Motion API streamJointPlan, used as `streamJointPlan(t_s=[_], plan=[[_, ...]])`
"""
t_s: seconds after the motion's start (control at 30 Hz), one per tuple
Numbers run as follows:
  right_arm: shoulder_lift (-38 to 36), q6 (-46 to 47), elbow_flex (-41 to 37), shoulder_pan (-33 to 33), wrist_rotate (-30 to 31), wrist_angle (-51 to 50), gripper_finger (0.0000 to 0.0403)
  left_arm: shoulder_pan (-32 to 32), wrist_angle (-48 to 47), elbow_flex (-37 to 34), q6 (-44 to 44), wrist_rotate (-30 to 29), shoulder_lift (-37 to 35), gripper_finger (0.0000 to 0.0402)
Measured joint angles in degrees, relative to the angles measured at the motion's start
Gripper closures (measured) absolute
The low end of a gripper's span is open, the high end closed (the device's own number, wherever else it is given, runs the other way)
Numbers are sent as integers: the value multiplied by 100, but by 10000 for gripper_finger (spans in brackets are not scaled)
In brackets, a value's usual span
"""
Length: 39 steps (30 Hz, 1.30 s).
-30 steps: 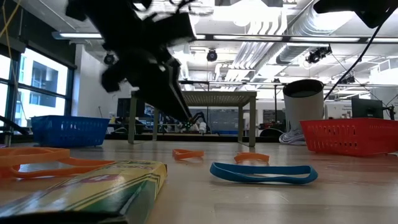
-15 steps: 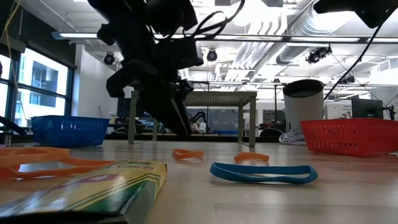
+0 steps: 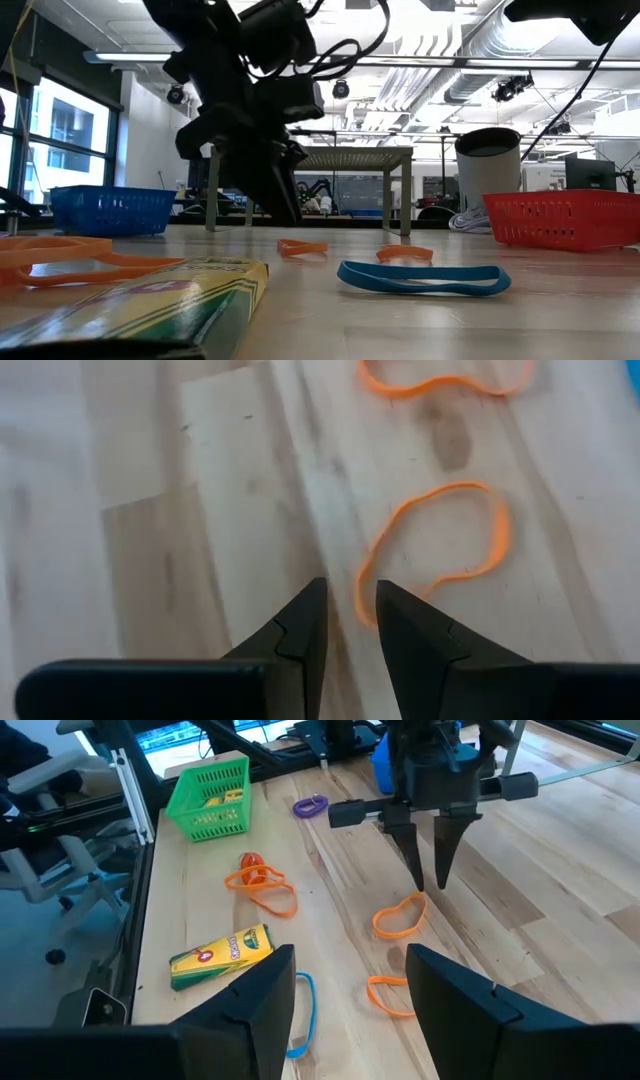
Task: Pick & Place Office Desk Supplies
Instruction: Put the orange rubberband into the red bin
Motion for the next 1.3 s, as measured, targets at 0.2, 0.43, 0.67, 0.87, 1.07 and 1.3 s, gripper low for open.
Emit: streamJointPlan(t_s=[0.2, 0.43, 0.67, 0.87, 1.07, 1.3], plan=[[0, 0, 0, 0, 8, -1, 222, -16, 104, 0, 16, 353, 0, 319], [0, 0, 0, 0, 10, -1, 222, -14, 226, 0, 87, 351, 0, 319], [0, 0, 0, 1, -1, -1, 222, -16, 264, 0, 120, 354, 0, 319], [0, 0, 0, 1, -3, -2, 222, -16, 407, 0, 116, 405, 198, 319], [2, -2, -2, 2, 1, -9, 222, -16, 445, -1, 114, 412, 366, 319], [2, 0, -2, 2, -1, -12, 222, -14, 484, 9, 72, 423, 509, 319]])
